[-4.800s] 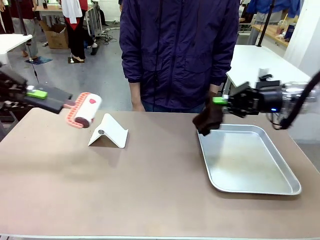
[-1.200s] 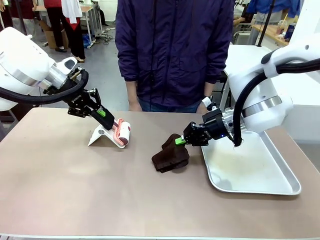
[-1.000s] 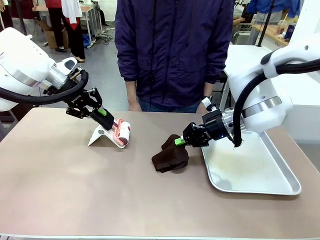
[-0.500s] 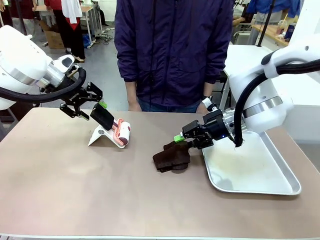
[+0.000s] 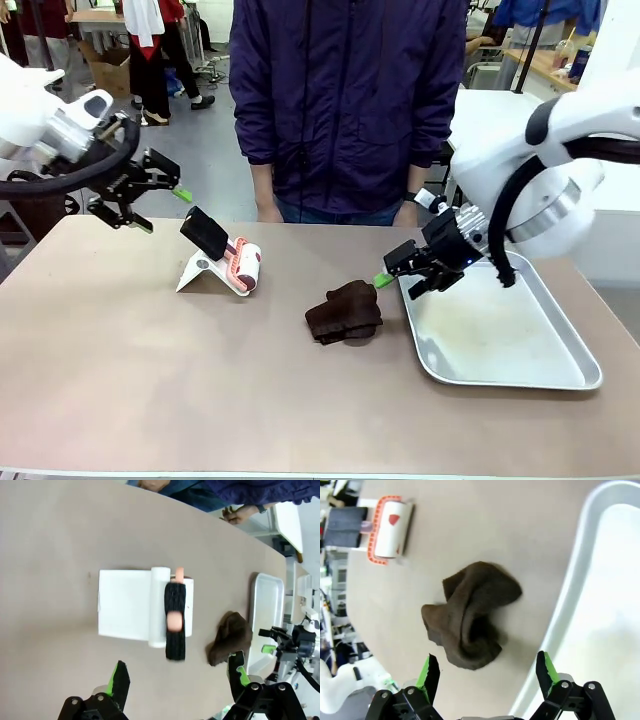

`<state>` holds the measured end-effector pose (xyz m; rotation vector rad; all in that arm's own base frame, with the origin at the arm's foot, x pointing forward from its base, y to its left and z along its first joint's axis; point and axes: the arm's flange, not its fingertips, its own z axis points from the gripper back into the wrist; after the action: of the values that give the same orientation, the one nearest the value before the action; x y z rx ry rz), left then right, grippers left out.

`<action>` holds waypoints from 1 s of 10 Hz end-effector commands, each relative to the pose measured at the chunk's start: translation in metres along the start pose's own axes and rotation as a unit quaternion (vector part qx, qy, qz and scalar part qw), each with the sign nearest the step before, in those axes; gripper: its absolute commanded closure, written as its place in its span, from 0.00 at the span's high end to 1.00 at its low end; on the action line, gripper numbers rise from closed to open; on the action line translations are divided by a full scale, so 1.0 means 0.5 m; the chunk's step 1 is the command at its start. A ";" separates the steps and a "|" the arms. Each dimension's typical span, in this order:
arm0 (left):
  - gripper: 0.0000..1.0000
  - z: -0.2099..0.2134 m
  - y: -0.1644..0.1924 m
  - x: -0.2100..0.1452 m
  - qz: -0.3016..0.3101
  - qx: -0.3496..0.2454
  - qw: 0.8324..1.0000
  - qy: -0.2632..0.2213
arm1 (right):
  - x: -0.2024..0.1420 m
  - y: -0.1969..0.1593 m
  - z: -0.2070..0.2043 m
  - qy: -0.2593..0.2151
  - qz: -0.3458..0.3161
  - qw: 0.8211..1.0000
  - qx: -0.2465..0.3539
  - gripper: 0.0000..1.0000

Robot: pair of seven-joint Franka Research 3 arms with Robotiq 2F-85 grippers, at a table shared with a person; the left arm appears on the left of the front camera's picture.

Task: Clean the surface of the table.
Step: Return the Lint Roller and towel to their original positions.

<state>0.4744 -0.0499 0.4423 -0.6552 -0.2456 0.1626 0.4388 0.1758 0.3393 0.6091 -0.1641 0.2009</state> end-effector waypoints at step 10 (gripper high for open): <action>1.00 0.235 0.365 -0.211 0.058 -0.358 0.930 0.058 | -0.192 -0.207 0.360 -0.112 -0.197 0.920 0.320 1.00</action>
<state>0.3151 0.1207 0.4084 -1.3300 -0.1472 0.1547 0.3679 -0.0236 0.4233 1.2153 -0.1557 -0.2233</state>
